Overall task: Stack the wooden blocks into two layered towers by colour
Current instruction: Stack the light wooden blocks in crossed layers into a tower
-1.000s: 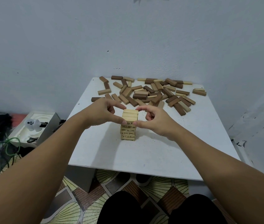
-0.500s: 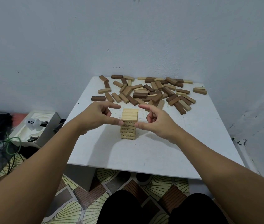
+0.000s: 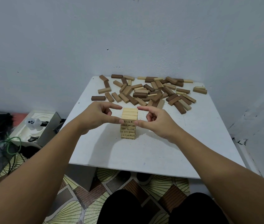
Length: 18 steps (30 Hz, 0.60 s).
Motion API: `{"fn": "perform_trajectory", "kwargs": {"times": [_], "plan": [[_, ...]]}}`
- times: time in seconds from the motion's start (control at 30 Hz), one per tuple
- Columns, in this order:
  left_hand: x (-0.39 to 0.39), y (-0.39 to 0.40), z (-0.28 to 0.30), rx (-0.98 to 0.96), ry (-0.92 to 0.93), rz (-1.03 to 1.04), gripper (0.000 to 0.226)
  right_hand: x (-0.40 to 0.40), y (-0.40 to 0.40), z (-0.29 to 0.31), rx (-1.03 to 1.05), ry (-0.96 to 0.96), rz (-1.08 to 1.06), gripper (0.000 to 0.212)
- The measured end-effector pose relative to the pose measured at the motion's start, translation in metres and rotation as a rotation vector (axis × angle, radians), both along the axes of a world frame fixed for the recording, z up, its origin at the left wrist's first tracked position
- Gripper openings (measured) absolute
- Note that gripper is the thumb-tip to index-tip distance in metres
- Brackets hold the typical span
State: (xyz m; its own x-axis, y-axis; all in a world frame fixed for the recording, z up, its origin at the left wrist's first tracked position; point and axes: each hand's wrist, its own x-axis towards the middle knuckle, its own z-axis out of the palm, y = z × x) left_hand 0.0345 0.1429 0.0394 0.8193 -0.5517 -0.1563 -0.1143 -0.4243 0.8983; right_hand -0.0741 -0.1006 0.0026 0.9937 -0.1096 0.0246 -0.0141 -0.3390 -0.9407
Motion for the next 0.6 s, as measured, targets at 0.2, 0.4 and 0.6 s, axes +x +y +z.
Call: {"fn": "perform_trajectory", "kwargs": {"times": [0.2, 0.4, 0.6], "plan": [[-0.0012, -0.0013, 0.0005, -0.004, 0.012, -0.012, 0.048, 0.0, 0.0009, 0.0005, -0.003, 0.002, 0.006, 0.061], [-0.0016, -0.0012, 0.0023, 0.01, 0.021, -0.003, 0.05, 0.0001, -0.0003, 0.0012, 0.0, 0.014, 0.01, 0.061], [-0.0023, 0.0037, 0.0008, 0.019, 0.063, 0.004, 0.053, -0.0029, -0.0022, -0.0026, 0.026, 0.033, 0.006, 0.066]]}}
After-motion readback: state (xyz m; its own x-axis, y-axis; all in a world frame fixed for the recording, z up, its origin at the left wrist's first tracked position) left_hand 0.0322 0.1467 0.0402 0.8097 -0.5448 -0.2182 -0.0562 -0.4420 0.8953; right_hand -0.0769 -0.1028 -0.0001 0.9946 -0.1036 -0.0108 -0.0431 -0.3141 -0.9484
